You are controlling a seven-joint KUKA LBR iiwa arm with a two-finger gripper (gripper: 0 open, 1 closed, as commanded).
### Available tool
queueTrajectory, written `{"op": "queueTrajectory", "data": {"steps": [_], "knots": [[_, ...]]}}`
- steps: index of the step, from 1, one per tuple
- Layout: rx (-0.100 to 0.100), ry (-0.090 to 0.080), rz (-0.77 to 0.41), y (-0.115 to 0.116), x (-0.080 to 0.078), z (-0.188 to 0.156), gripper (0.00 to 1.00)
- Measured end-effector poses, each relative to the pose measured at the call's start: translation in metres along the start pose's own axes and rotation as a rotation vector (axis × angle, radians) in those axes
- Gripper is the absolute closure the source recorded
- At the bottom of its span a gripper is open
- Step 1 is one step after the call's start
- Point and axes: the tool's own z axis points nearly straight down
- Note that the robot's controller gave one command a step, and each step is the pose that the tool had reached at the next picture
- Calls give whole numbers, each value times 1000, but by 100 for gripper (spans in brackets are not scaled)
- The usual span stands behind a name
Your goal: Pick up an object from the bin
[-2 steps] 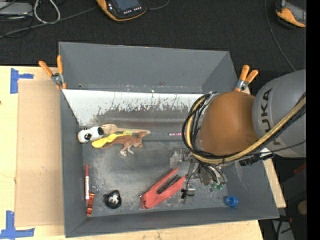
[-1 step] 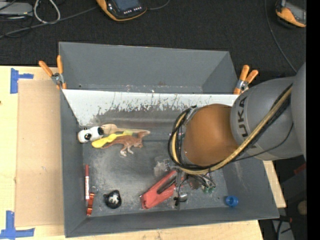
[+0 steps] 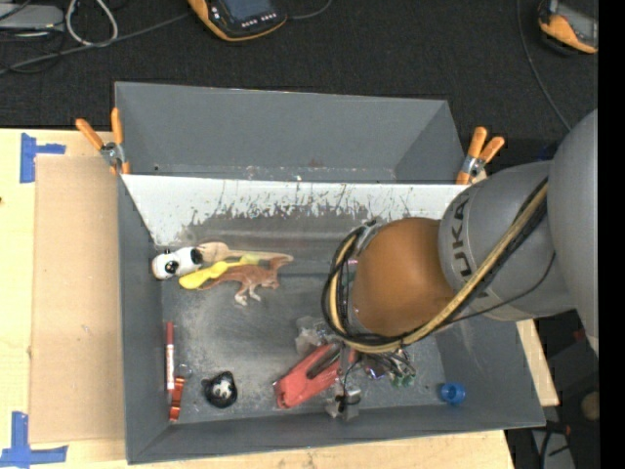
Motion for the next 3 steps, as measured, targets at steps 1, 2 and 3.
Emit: {"op": "queueTrajectory", "data": {"steps": [1, 2, 3], "knots": [[0, 0, 3, 1, 0, -14, 0], [1, -4, -200, -2, 0, 4, 0], [1, -3, -243, 7, -3, 6, 100]]}}
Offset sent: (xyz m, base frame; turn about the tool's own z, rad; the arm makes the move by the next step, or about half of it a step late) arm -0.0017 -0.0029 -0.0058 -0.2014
